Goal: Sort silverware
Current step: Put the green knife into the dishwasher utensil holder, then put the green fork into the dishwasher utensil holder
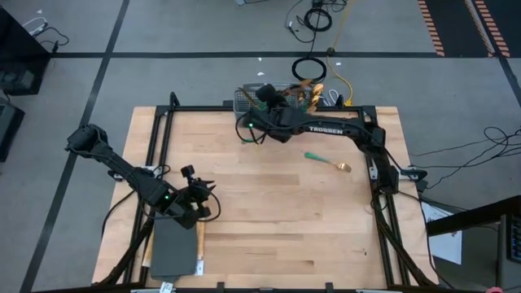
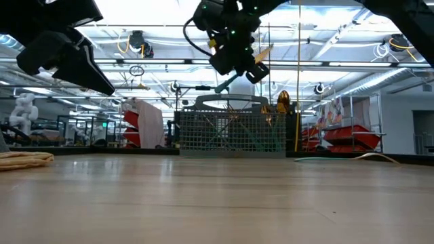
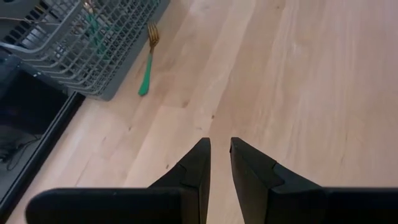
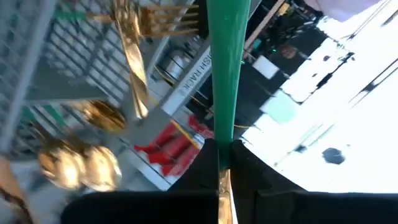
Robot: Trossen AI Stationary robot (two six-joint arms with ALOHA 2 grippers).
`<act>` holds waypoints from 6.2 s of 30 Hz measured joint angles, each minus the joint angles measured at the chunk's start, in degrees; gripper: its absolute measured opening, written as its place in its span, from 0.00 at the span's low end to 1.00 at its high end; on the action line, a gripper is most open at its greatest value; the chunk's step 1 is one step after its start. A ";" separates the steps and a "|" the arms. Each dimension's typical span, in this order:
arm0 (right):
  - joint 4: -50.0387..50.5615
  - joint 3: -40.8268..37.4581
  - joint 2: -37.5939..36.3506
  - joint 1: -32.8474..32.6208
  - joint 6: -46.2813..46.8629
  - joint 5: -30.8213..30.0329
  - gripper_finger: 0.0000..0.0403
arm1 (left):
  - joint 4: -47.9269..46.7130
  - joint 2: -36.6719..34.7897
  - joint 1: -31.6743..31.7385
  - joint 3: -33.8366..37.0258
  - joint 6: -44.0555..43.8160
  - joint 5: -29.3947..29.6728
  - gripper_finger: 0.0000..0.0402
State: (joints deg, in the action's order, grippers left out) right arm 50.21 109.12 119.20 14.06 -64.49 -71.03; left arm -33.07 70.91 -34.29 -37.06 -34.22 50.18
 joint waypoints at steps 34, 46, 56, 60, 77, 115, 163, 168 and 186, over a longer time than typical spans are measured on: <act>-3.70 -0.02 10.68 3.42 -13.79 4.02 0.32 | 1.08 0.00 0.03 -0.02 0.02 5.87 0.18; -4.76 -0.02 1.81 -0.97 2.16 -0.86 0.43 | 1.36 0.00 0.03 -0.02 -3.02 12.58 0.18; 5.46 0.00 -4.92 -3.14 30.92 50.69 0.42 | 2.69 0.00 0.03 -0.02 -3.06 10.61 0.18; 10.87 0.00 -1.76 -0.82 38.91 57.57 0.42 | 2.76 0.00 0.03 -0.04 -3.70 9.82 0.18; 18.63 -32.81 -14.17 3.85 61.72 66.45 0.42 | 2.87 0.00 -0.02 2.65 -2.99 9.84 0.18; 7.22 -58.80 -26.82 3.95 71.86 56.94 0.01 | 7.99 0.00 0.18 4.70 -2.95 10.68 0.18; 20.91 -13.55 -1.15 6.84 4.33 -8.66 0.00 | 7.86 -0.02 0.18 4.70 -2.91 11.55 0.18; 19.72 -13.53 0.92 6.91 2.72 -8.03 0.00 | 7.69 -0.02 0.18 4.70 -2.97 11.57 0.18; 11.21 -13.53 2.29 6.45 -0.85 -5.32 0.33 | 7.48 -0.02 0.18 4.70 -2.97 11.55 0.18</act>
State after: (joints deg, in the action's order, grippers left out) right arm 61.42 95.59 121.49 20.51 -65.34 -76.35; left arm -25.58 70.89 -34.11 -32.36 -37.19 61.73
